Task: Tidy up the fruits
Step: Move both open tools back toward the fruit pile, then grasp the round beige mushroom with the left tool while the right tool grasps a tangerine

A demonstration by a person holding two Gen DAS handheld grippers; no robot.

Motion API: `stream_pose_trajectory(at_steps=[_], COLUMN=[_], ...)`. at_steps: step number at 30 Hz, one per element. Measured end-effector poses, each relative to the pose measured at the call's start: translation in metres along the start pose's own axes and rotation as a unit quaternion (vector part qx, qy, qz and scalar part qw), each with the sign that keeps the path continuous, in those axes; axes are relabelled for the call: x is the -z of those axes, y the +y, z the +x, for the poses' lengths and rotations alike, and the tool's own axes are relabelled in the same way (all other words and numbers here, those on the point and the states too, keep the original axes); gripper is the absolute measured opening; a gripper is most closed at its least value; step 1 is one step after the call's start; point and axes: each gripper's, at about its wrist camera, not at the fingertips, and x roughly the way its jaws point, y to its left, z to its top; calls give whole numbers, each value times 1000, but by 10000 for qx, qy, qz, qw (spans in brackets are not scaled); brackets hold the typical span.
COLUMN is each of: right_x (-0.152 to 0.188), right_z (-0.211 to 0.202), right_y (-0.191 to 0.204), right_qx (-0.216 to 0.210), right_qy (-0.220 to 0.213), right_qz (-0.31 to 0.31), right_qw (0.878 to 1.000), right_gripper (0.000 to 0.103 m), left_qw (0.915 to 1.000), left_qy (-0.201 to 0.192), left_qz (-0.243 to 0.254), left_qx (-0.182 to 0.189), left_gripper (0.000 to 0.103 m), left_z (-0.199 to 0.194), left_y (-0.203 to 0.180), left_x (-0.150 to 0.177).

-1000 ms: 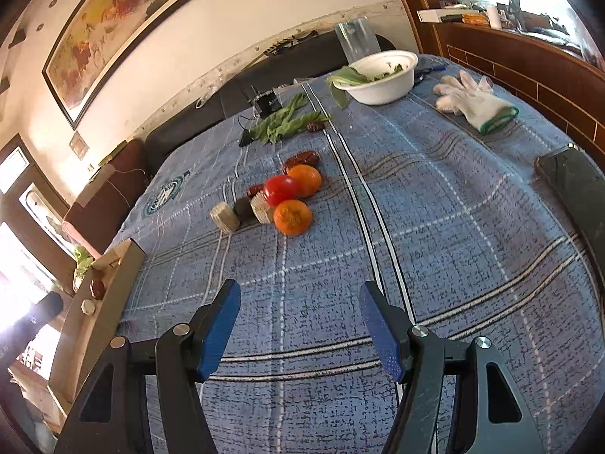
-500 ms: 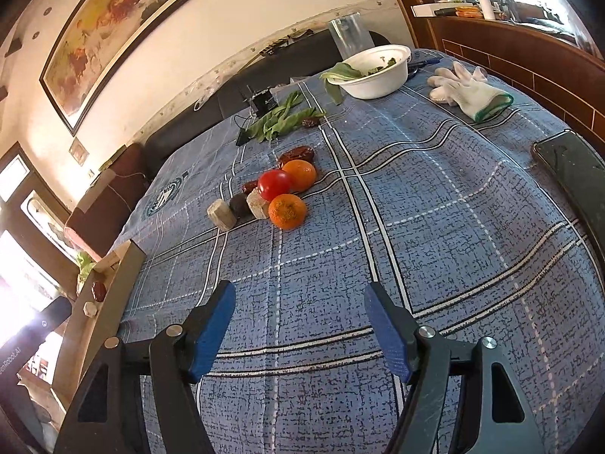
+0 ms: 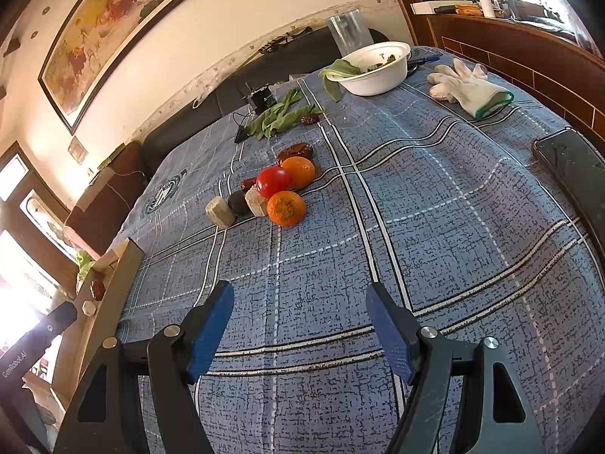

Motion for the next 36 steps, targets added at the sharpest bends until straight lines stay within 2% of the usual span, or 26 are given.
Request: stream_pose_trajectory(at_steps=[4,6,9,14,17,18,21,22,25,28,31,36], right_x=[-1,-6,-28,-90,-105,-105,-99,-95,-86,-78,-72,-67], right_z=[3,1,-11,-23,-4,6,30,37,51,61,69,76], right_y=[2,9,17,17,18,17,11,7,3,9,14,20], right_qx=[2,76,91,-192,-278,-278,-371,-424,-399,-227,-148,26], right_qy=[169,207,37,-455,-604,-568,-328,-238,50,297,471,487], right_qz=[-115,-472,-791,-481,-454,-465,-425,-427,-642,-980,-1171,-1464], right_qw=[9998,9986,9968,9976,9968,9969,9979,9979,9971,9945,9919,9880], right_gripper=[77,77,77,78,78,76,59,57,57,57,57,57], left_qw=[9999,9999,9996,9959,9945,9942,9924,9920,9881,9841,9818,9832], left_qy=[68,93,104,302,293,315,450,543,776,999,1101,1024], left_qz=[-54,-79,-114,-340,-345,-326,-226,-202,-222,-339,-253,-45], left_qx=[85,123,216,777,943,977,1119,1122,1311,1431,1524,1509], left_gripper=[81,81,81,81,81,81,81,80,70,70,70,69], left_z=[1,1,2,16,26,31,53,63,91,117,138,160], left_y=[3,5,6,-4,-17,-20,-33,-37,-48,-60,-76,-98], left_x=[-2,-5,-13,-46,-66,-69,-74,-74,-70,-69,-70,-74])
